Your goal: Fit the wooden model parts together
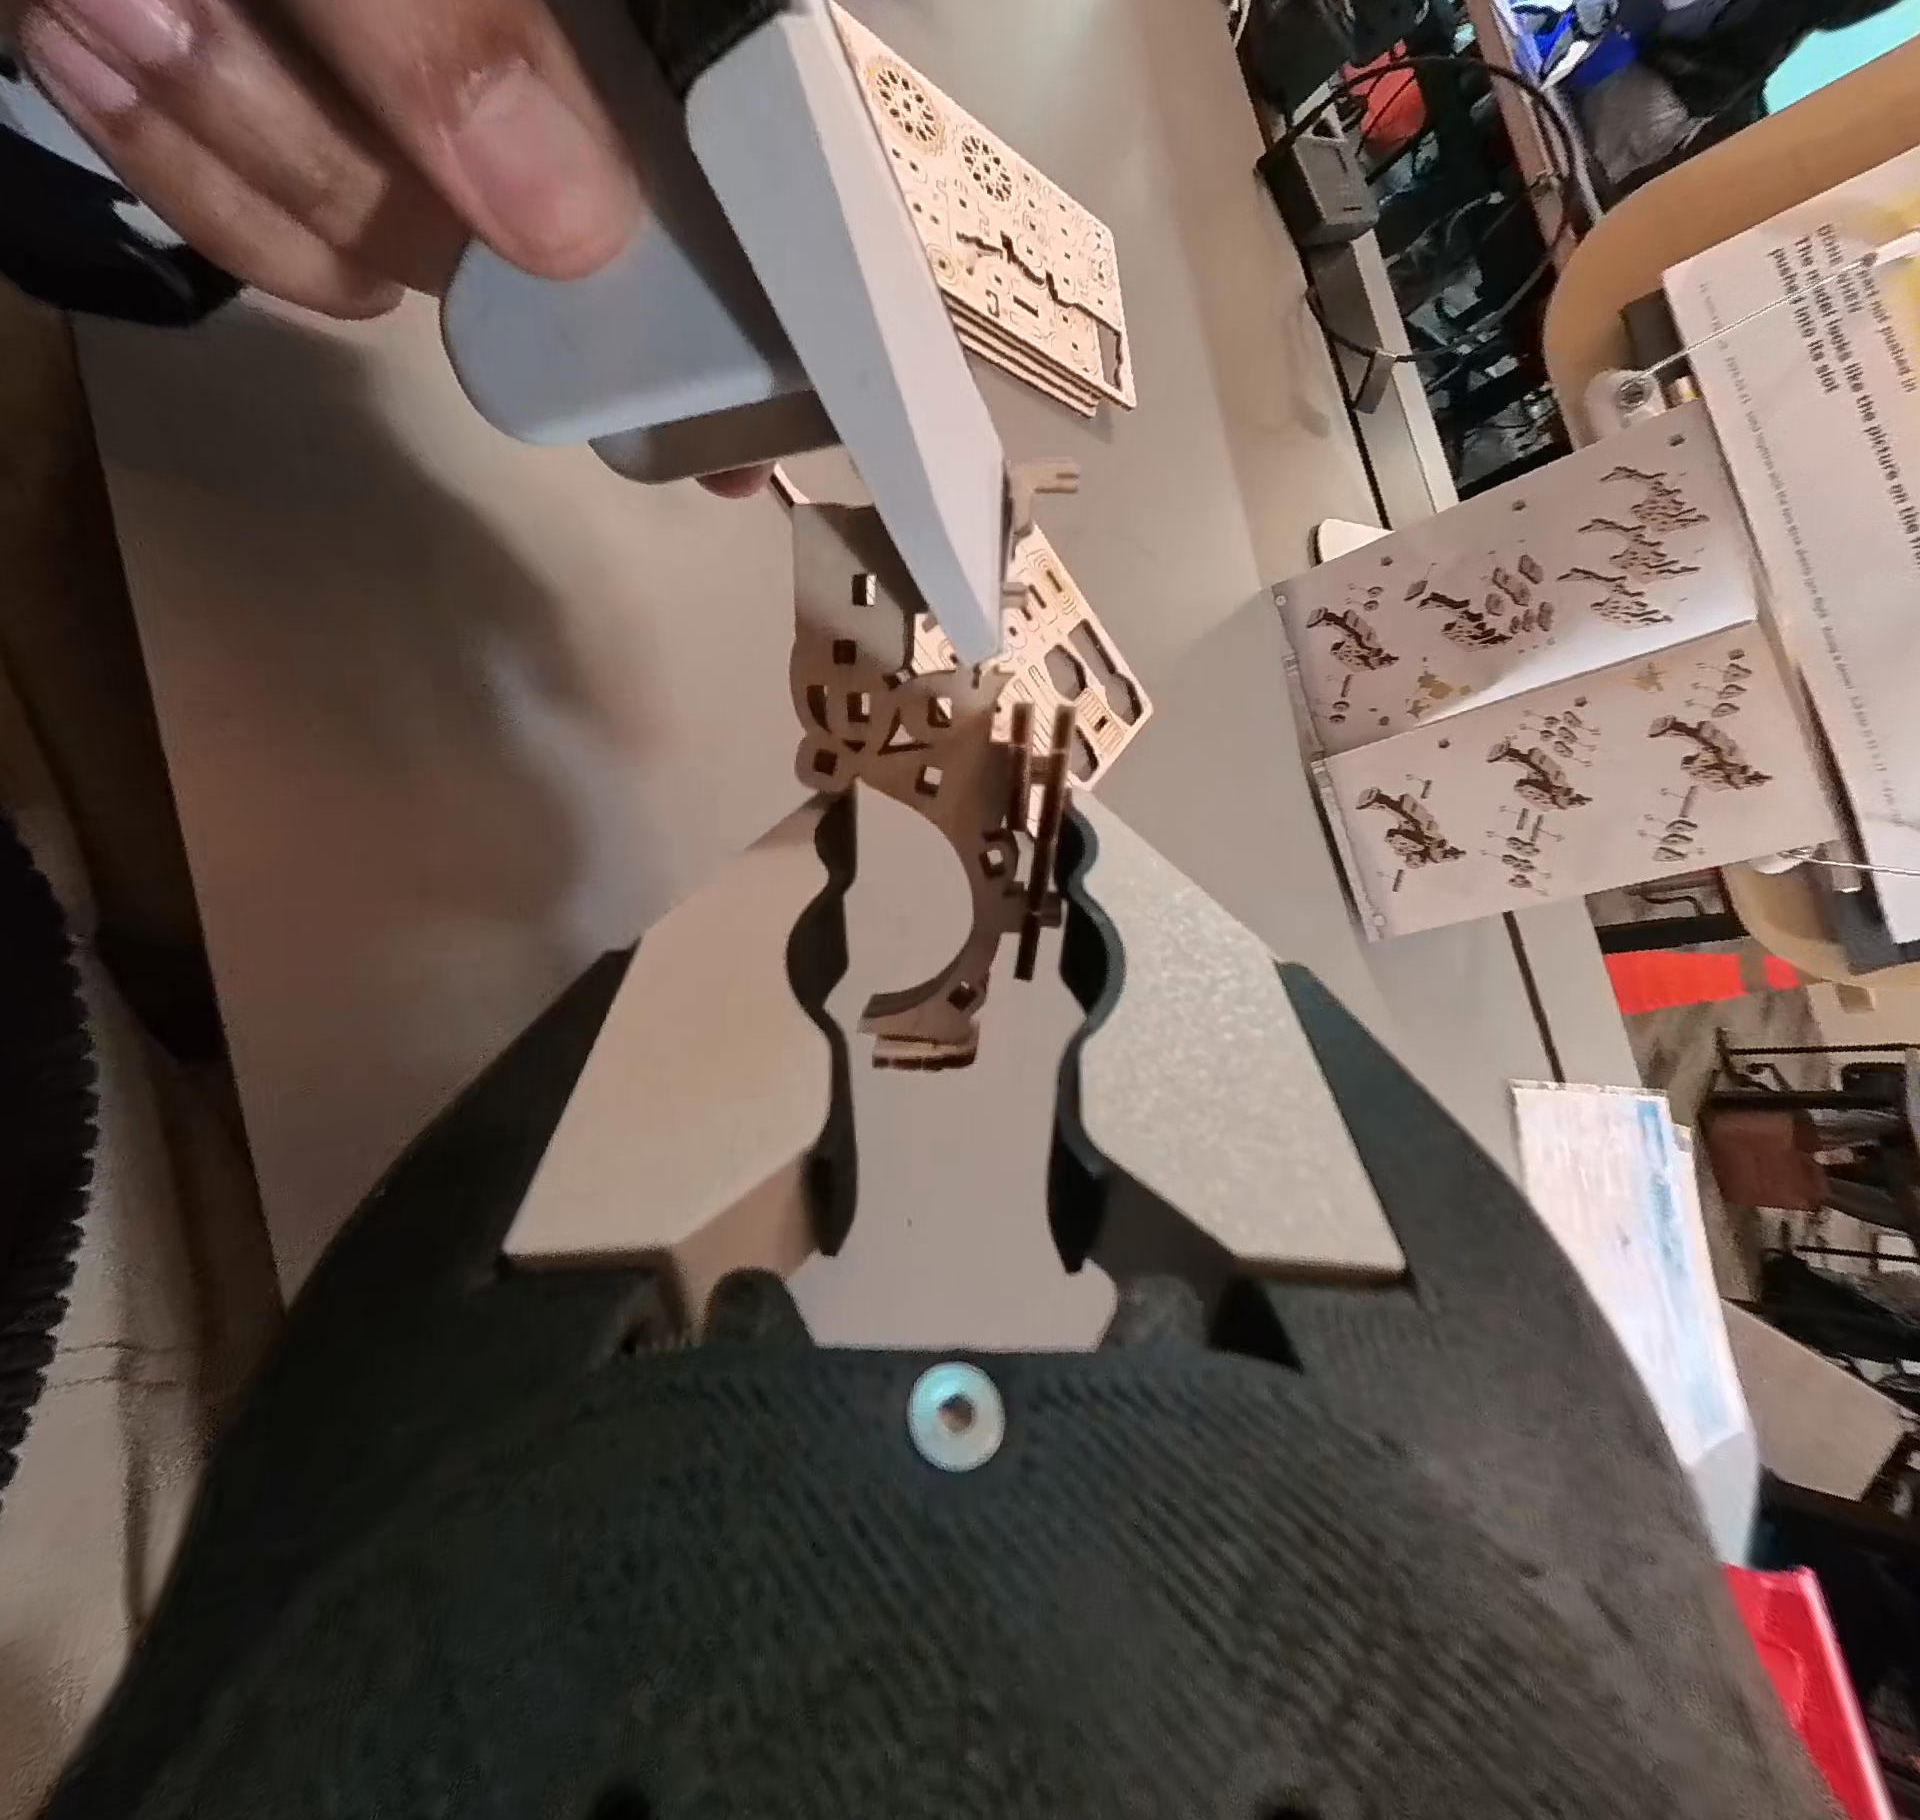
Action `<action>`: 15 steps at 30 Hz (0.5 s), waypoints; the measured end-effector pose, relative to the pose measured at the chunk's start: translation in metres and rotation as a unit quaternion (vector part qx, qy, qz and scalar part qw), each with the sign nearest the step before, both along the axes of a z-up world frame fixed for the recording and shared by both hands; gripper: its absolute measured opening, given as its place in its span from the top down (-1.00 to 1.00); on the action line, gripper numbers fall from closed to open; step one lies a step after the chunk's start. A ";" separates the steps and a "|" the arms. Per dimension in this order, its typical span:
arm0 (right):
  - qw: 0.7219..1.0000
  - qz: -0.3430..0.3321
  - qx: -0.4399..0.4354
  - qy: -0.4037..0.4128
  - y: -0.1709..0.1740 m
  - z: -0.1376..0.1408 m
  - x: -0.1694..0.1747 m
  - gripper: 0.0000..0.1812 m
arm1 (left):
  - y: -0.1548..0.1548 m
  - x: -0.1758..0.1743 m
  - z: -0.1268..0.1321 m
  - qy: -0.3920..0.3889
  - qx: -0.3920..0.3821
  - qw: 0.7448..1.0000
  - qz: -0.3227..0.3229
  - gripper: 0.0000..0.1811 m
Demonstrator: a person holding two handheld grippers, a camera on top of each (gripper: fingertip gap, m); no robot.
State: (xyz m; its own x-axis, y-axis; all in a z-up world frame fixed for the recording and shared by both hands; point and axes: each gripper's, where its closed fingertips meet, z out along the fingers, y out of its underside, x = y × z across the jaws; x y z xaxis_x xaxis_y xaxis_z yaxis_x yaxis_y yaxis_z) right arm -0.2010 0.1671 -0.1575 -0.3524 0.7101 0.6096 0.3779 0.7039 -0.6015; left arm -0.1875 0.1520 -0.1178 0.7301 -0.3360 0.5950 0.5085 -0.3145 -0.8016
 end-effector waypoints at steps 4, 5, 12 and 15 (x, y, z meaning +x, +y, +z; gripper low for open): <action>0.999 -0.013 0.044 0.007 0.006 0.001 -0.001 0.74 | 0.000 0.001 -0.002 0.002 -0.006 1.000 0.000 0.94; 0.998 -0.016 0.057 0.009 0.008 0.001 -0.002 0.74 | 0.000 0.001 -0.003 0.003 -0.007 1.000 0.001 0.94; 0.995 -0.032 0.090 0.001 0.013 -0.002 -0.002 0.80 | 0.002 0.002 -0.007 -0.010 -0.019 1.000 0.008 0.94; 0.995 -0.036 0.090 -0.001 0.013 -0.003 -0.002 0.80 | 0.002 0.002 -0.008 -0.019 -0.022 1.000 0.011 0.95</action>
